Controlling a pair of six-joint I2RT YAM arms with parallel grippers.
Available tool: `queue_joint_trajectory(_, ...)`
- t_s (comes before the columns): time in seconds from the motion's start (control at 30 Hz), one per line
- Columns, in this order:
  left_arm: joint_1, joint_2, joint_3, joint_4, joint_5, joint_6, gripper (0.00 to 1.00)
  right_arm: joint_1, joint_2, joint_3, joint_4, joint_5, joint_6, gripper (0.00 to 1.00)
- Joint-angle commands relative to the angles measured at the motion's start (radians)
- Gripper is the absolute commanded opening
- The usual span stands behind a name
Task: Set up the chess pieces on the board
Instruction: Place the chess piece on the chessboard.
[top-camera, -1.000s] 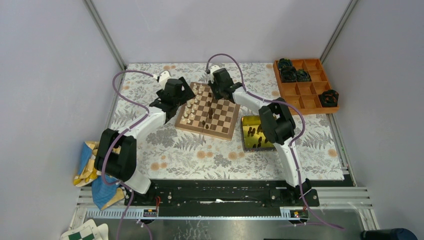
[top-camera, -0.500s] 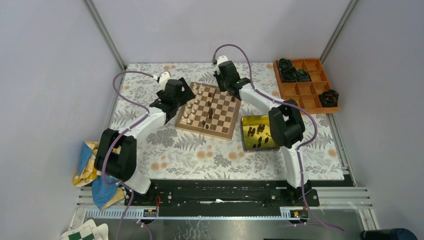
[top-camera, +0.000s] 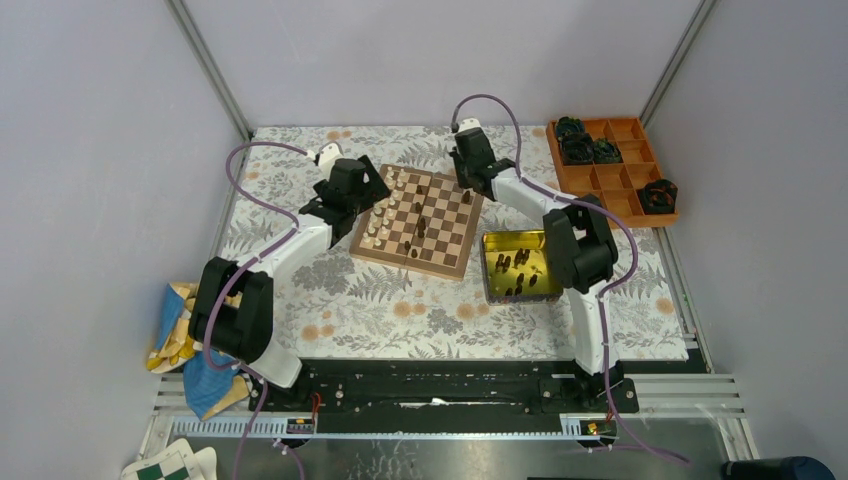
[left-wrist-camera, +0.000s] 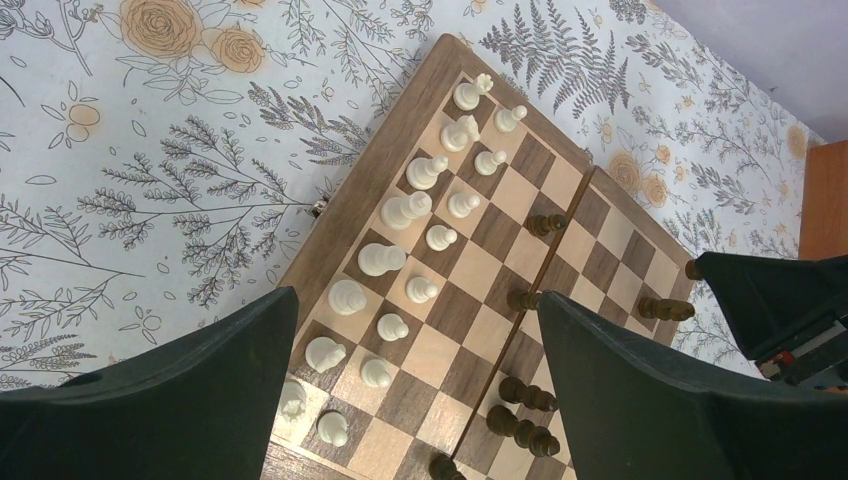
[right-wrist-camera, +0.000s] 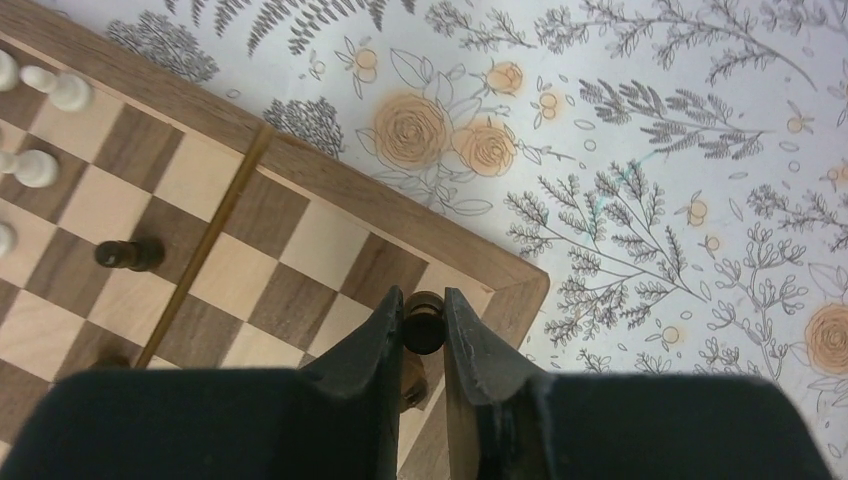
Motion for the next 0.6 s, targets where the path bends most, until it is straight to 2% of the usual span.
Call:
queue_joint_trajectory(0.0, 0.005, -0.003, -0.011, 0.052, 0.005, -0.012, 0.97, -0.019, -0.068, -0.02, 0.033, 0.011, 0.037, 0.0)
queue_joint_trajectory(0.57, 0.005, 0.014, -0.009, 0.053, 0.009, -0.014, 0.97, -0.05, -0.049, -0.069, 0.084, -0.03, 0.053, 0.0)
